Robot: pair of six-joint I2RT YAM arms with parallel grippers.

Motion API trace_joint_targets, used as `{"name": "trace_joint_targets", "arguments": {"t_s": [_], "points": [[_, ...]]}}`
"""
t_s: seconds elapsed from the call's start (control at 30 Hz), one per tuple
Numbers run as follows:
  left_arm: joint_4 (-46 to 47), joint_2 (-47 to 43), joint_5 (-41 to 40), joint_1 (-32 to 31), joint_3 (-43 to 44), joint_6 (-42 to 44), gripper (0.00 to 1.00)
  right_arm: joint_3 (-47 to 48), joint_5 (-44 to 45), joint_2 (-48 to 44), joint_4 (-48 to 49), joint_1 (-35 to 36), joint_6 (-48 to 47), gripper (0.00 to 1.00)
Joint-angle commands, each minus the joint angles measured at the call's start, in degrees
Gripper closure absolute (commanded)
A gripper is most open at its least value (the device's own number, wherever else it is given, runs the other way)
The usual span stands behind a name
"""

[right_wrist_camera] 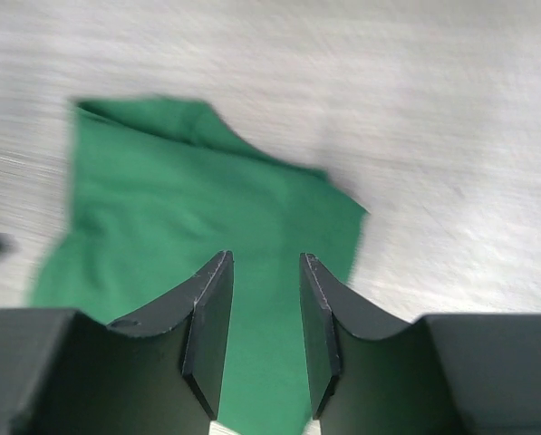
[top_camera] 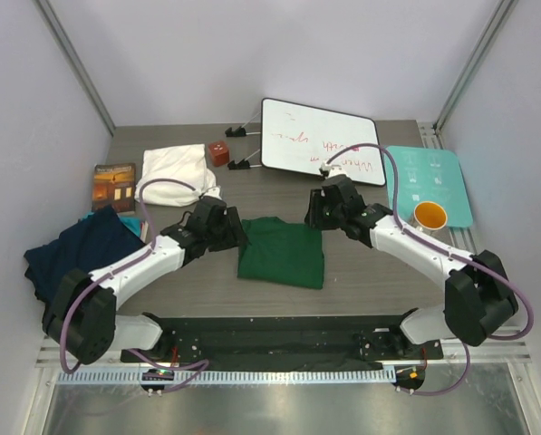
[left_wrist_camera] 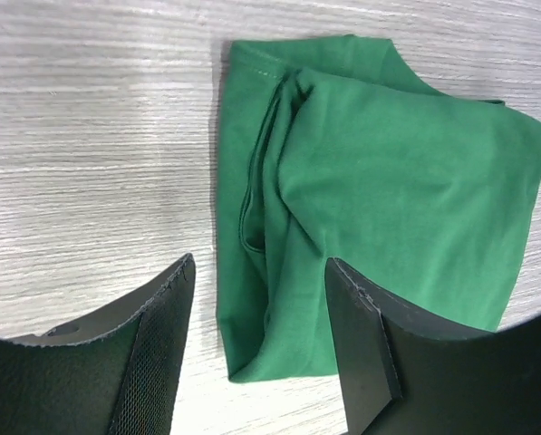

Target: Fold and stack the t-shirts

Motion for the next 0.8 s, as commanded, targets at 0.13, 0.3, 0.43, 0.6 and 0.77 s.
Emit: {"name": "trace_joint_targets", "arguments": {"t_s": [0.13, 0.3, 0.43, 0.6, 0.77], "points": [[8.82, 3.72, 9.50, 1.92, -6.76, -4.91, 0.40, 5.82, -7.95, 8.54, 0.78, 0.97, 1.39, 0.59], [14.89, 1.27, 13.36, 3.94, -11.86, -6.76, 0.41, 6.62, -9.19, 12.42, 3.77, 2.82, 2.89, 0.58], [15.24, 0.21, 15.21, 5.88, -13.80, -6.58, 0.41, 7.67, -9.72, 15.50, 5.17, 4.84, 3.59, 0.59], [19.19, -1.20, 19.68, 9.13, -17.05, -7.63, 0.41, 10.04, -9.37, 22.35, 4.30, 6.87, 3.86, 0.59], [25.25, -4.45, 23.56, 13.69, -22.67, -10.79, 0.42, 10.40, -9.45, 26.67, 3.59, 7.92, 3.59, 0.59]]}}
